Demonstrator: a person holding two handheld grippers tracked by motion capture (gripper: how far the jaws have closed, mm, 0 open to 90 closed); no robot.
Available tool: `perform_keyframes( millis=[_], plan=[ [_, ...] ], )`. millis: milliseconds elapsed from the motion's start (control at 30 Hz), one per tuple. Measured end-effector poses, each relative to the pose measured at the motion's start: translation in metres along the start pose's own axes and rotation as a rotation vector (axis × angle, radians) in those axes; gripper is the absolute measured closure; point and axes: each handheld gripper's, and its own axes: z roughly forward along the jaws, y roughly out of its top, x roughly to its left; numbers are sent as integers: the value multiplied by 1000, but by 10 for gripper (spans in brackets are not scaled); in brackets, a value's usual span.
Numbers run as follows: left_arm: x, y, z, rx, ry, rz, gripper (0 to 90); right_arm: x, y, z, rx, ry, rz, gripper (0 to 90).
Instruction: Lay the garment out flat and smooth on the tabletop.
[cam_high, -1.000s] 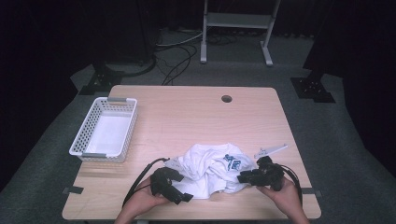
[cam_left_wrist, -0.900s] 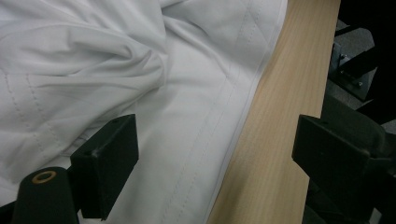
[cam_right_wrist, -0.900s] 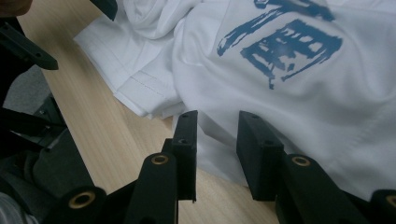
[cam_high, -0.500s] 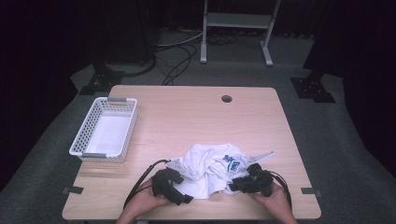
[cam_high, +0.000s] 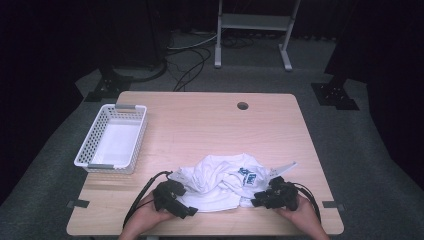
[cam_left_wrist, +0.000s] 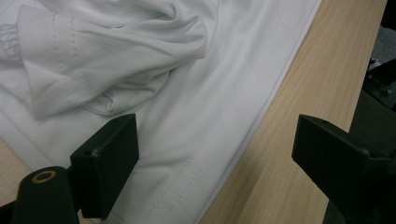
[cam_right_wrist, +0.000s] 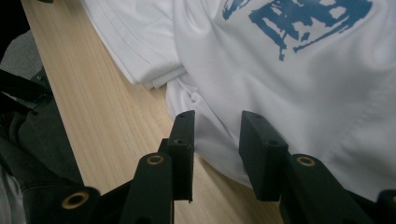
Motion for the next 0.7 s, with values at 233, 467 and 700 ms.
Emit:
perform_keyframes(
  millis=[233,467,700],
  plan=[
    [1,-7,-6,4,19,-14,146,0,-4,-6,22,-38,-19,673],
    [7,-10,-11,8,36,-35,147,-1,-7,-11,34,-67,-26,682],
    [11,-11,-13,6,45,-43,147,-3,-9,-14,41,-79,-30,682]
  ],
)
